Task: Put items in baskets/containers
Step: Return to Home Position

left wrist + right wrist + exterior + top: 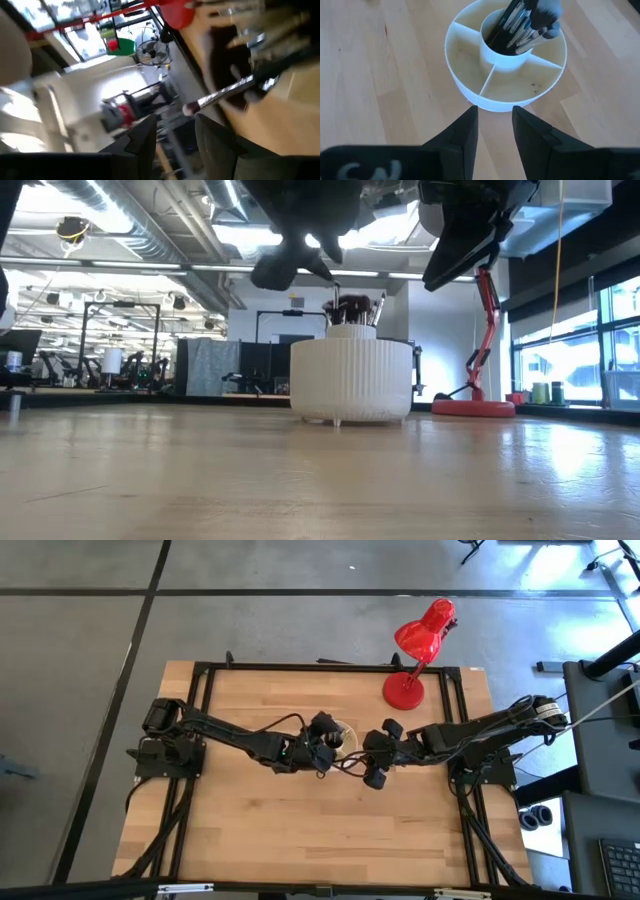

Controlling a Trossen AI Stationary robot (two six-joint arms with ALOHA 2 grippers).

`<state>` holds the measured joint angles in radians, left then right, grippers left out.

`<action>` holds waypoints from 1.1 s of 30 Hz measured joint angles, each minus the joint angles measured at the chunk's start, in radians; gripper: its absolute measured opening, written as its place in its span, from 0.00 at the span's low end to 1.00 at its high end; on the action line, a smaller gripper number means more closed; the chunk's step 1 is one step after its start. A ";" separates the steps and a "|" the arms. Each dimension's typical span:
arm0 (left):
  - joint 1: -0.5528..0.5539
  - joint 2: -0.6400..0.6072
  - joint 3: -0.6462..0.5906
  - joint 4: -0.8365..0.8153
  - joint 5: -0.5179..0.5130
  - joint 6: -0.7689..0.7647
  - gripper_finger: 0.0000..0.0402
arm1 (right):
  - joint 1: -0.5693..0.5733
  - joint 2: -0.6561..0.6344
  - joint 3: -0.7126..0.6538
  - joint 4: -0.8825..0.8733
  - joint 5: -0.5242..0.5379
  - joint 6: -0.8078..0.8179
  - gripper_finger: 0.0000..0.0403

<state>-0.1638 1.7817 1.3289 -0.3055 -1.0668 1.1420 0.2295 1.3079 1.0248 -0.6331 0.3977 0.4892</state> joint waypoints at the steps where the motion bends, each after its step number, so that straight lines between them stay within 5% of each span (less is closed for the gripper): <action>1: 0.000 0.000 0.000 -0.005 0.005 -0.055 0.33 | 0.000 0.000 0.000 0.000 0.000 0.000 0.30; 10: 0.065 -0.003 0.030 0.064 -0.054 -0.372 0.26 | -0.001 0.000 0.000 0.003 0.003 0.008 0.30; 13: 0.103 -0.007 0.094 -0.001 0.100 -0.585 0.23 | -0.004 0.000 0.000 0.007 0.003 0.012 0.30; 20: 0.235 -0.007 0.199 -0.214 0.712 -1.034 0.18 | -0.004 0.000 0.000 -0.006 0.003 0.026 0.30; 29: 0.306 -0.007 0.200 -0.316 0.741 -1.155 0.15 | -0.003 0.000 0.000 -0.026 0.002 0.026 0.30; 33: 0.301 -0.007 0.200 -0.319 0.946 -1.209 0.16 | -0.003 0.000 0.000 -0.026 0.002 0.026 0.30</action>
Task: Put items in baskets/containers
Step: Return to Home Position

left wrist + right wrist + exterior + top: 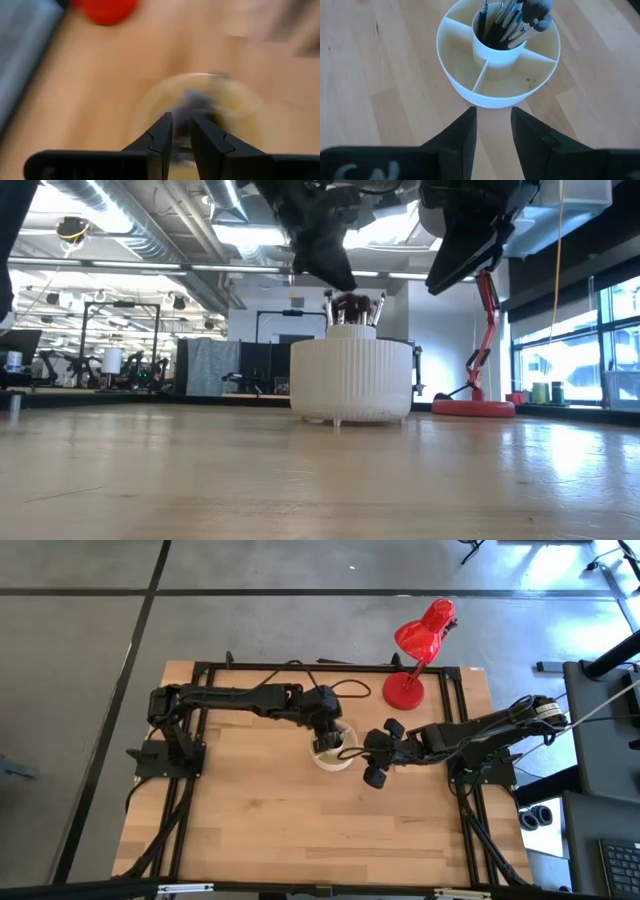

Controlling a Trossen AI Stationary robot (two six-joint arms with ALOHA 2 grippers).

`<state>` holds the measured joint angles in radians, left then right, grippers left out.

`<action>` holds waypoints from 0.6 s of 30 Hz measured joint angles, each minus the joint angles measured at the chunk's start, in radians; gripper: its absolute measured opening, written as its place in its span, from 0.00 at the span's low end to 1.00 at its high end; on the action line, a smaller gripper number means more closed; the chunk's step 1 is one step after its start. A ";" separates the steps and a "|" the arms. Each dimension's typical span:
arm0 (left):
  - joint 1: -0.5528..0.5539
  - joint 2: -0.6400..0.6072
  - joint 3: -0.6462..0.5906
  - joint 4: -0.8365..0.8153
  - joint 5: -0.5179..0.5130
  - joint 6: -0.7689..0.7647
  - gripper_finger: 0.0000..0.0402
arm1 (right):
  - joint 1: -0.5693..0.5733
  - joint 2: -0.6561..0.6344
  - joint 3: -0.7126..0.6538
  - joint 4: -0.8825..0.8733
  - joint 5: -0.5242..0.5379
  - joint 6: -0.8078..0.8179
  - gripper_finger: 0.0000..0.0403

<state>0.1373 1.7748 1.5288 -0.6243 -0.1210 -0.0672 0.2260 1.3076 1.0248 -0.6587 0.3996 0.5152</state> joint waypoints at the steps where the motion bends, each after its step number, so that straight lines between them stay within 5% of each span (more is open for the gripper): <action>1: -0.003 0.000 0.000 0.000 0.064 -0.003 0.16 | 0.000 0.000 0.000 0.000 0.000 0.000 0.30; 5: -0.026 0.000 0.000 0.014 0.123 -0.012 0.15 | 0.000 0.000 0.000 0.001 0.000 0.000 0.30; 13: -0.072 -0.103 0.000 0.026 -0.114 0.035 0.11 | 0.000 0.000 0.000 0.002 0.050 0.009 0.30; 18: -0.094 -0.202 -0.072 0.107 -0.132 0.036 0.06 | 0.000 0.000 -0.002 0.005 0.040 -0.096 0.30</action>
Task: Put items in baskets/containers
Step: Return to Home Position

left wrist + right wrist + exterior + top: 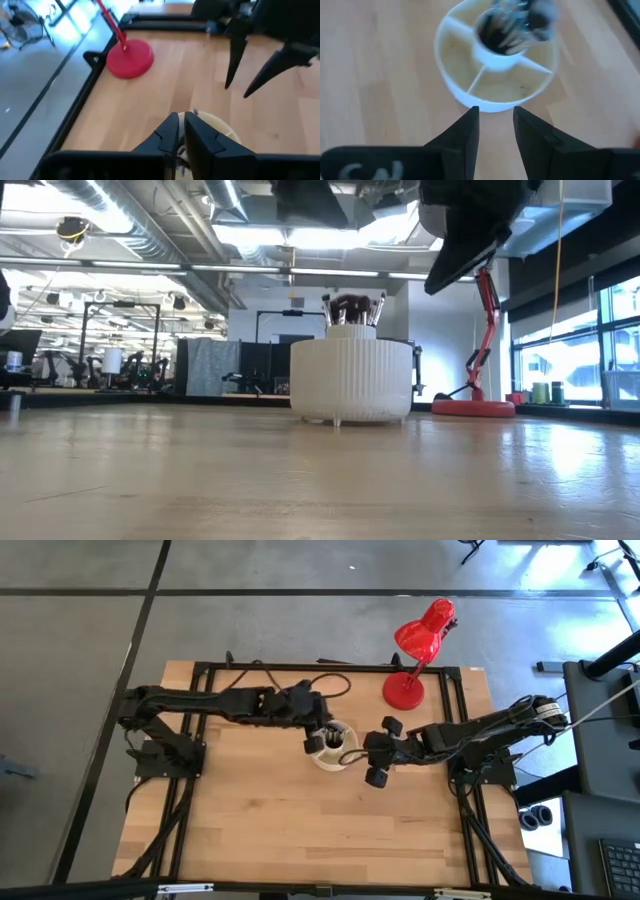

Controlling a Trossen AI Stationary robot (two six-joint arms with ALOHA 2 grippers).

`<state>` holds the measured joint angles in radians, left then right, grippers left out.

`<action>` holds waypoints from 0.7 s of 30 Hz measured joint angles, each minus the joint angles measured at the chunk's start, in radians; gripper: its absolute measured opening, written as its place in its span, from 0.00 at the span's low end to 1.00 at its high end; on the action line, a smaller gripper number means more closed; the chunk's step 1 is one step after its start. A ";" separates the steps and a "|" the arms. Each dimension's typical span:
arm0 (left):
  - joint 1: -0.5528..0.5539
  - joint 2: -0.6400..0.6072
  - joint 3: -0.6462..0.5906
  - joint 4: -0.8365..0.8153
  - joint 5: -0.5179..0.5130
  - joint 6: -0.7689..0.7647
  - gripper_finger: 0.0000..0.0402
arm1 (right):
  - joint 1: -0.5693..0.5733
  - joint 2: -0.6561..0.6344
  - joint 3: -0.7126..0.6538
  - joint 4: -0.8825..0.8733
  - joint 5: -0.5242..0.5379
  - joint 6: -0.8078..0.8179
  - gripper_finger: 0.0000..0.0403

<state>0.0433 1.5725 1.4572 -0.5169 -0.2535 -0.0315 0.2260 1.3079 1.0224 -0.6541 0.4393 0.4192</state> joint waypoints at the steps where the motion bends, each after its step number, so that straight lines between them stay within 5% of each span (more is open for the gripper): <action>1: -0.004 -0.019 -0.039 0.045 0.000 0.000 0.05 | 0.000 0.000 -0.012 0.016 -0.017 -0.044 0.30; 13: -0.013 -0.329 -0.633 0.679 0.047 -0.086 0.01 | -0.040 -0.031 -0.261 0.603 -0.550 -0.486 0.30; 21: -0.017 -0.620 -0.871 0.787 0.039 -0.088 0.00 | -0.099 -0.234 -0.260 0.630 -0.563 -0.482 0.30</action>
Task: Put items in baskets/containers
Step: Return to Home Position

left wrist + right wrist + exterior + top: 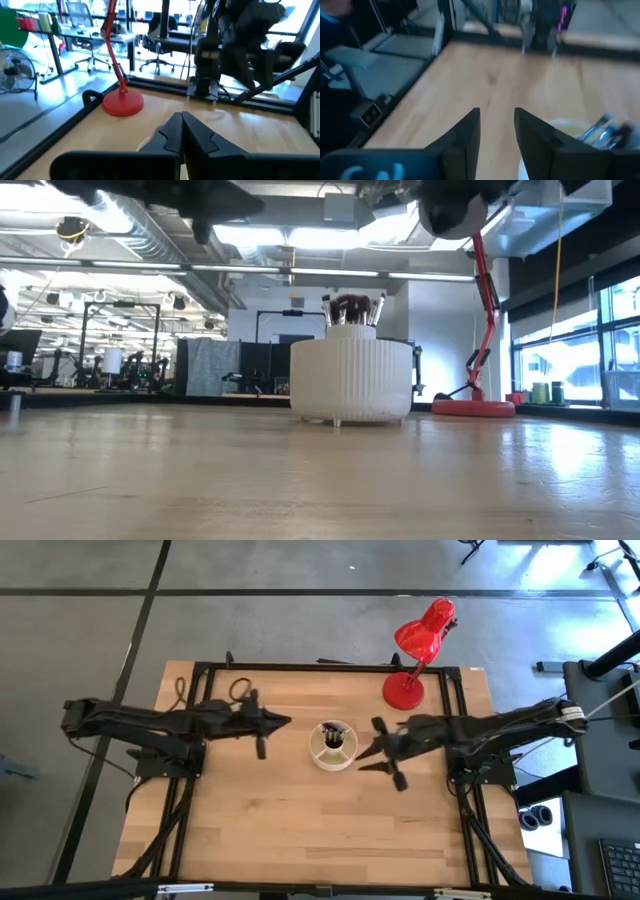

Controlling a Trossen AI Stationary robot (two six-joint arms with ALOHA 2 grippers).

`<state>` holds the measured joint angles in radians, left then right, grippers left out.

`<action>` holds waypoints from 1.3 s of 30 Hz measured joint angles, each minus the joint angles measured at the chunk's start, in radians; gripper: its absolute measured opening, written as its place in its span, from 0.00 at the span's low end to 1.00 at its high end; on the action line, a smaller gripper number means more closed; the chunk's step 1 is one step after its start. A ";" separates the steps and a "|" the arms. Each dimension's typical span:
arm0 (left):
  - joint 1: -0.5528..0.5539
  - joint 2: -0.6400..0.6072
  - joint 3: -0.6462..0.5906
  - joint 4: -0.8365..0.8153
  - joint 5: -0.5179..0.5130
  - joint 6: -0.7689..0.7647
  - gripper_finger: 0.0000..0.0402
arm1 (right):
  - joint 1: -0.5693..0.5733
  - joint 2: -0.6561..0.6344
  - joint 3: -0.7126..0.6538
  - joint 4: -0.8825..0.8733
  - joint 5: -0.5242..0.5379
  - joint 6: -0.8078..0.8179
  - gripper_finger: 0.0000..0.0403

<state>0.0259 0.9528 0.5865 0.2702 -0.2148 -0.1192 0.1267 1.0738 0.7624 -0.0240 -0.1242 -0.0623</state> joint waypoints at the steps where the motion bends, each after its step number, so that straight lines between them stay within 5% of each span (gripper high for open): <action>1: 0.000 -0.031 -0.018 -0.003 0.000 0.000 0.01 | -0.001 -0.029 0.000 -0.003 -0.004 -0.011 0.30; 12: 0.000 -0.175 -0.184 0.145 -0.001 -0.001 0.01 | -0.064 -0.395 -0.263 0.201 -0.023 -0.057 0.02; 30: -0.060 -0.204 -0.252 0.204 -0.001 0.047 0.01 | -0.133 -0.784 -0.377 -0.045 -0.011 0.028 0.01; 39: -0.061 -0.383 -0.375 0.201 -0.100 0.055 0.01 | -0.133 -0.864 -0.460 0.016 -0.032 0.026 0.01</action>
<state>-0.0353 0.5694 0.2117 0.4716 -0.3145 -0.0647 -0.0063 0.2101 0.3025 -0.0078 -0.1558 -0.0360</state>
